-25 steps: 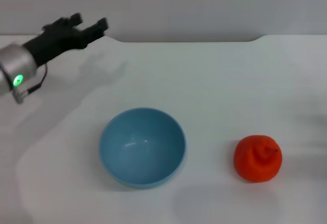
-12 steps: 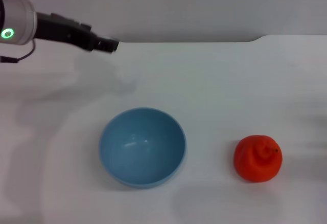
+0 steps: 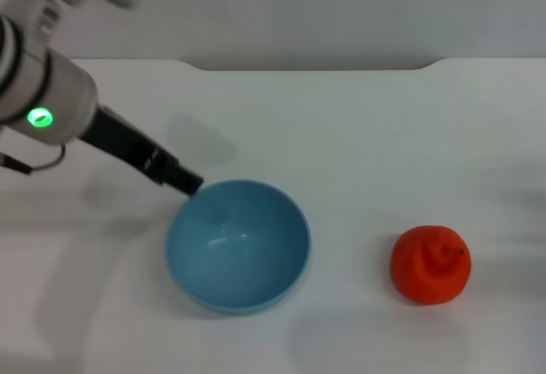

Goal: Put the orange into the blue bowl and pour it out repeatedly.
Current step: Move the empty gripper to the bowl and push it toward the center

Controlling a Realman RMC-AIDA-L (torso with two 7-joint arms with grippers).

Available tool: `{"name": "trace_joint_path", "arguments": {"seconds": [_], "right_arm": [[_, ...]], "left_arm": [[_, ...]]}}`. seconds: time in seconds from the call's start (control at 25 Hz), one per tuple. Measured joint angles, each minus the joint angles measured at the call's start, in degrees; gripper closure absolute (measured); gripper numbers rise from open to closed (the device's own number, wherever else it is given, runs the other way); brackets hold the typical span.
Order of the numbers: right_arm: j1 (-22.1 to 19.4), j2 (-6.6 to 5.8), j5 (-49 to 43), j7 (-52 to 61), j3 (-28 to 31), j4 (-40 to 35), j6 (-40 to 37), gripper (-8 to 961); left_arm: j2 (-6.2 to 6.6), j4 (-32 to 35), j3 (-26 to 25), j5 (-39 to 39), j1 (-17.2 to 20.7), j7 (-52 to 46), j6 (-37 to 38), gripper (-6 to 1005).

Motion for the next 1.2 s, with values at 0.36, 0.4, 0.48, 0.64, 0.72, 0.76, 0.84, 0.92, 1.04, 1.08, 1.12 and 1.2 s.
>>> {"name": "trace_joint_path", "arguments": {"seconds": [0.36, 0.4, 0.48, 0.64, 0.72, 0.76, 0.84, 0.92, 1.04, 1.08, 1.12, 1.2], "right_arm": [[-0.24, 0.03, 0.0, 0.0, 0.01, -0.11, 0.0, 447], [-0.34, 0.05, 0.0, 0.0, 0.0, -0.09, 0.0, 447], [-0.46, 0.06, 0.0, 0.0, 0.01, 0.02, 0.0, 448], [-0.6, 0.16, 0.0, 0.0, 0.01, 0.31, 0.0, 448], [-0.61, 0.19, 0.0, 0.0, 0.0, 0.38, -0.03, 449], [-0.61, 0.21, 0.0, 0.0, 0.0, 0.41, -0.05, 449], [-0.62, 0.23, 0.0, 0.0, 0.0, 0.5, -0.11, 449], [-0.65, 0.25, 0.0, 0.0, 0.0, 0.55, -0.2, 449], [-0.72, 0.27, 0.0, 0.0, 0.0, 0.6, -0.33, 450], [-0.72, 0.27, 0.0, 0.0, 0.01, 0.62, -0.33, 450], [-0.72, 0.27, 0.0, 0.0, 0.01, 0.64, -0.34, 450], [-0.67, 0.27, 0.0, 0.0, 0.0, 0.75, -0.38, 451]], "left_arm": [[-0.43, -7.53, 4.17, 2.24, -1.74, -1.41, -2.32, 219], [-0.45, -9.01, 4.19, 2.26, -2.21, -1.6, -2.71, 225], [-0.45, -11.25, 4.26, 2.26, -2.83, -1.74, -3.42, 236], [-0.48, -15.25, 5.34, 2.38, -3.7, -1.78, -5.72, 258], [-0.5, -17.23, 5.76, 2.53, -3.96, -1.71, -7.18, 270], [-0.5, -18.19, 5.87, 2.52, -4.09, -1.67, -7.83, 275], [-0.5, -19.98, 6.06, 2.44, -4.42, -1.6, -8.72, 286], [-0.51, -21.8, 6.36, 2.26, -4.86, -1.45, -9.05, 298], [-0.6, -24.32, 7.37, 2.25, -5.55, -1.42, -9.39, 315], [-0.64, -25.11, 7.66, 2.28, -5.81, -1.52, -9.51, 320], [-0.66, -25.93, 7.85, 2.28, -6.04, -1.68, -9.52, 326], [-0.7, -27.13, 7.88, 2.14, -6.47, -1.75, -9.43, 337]]}}
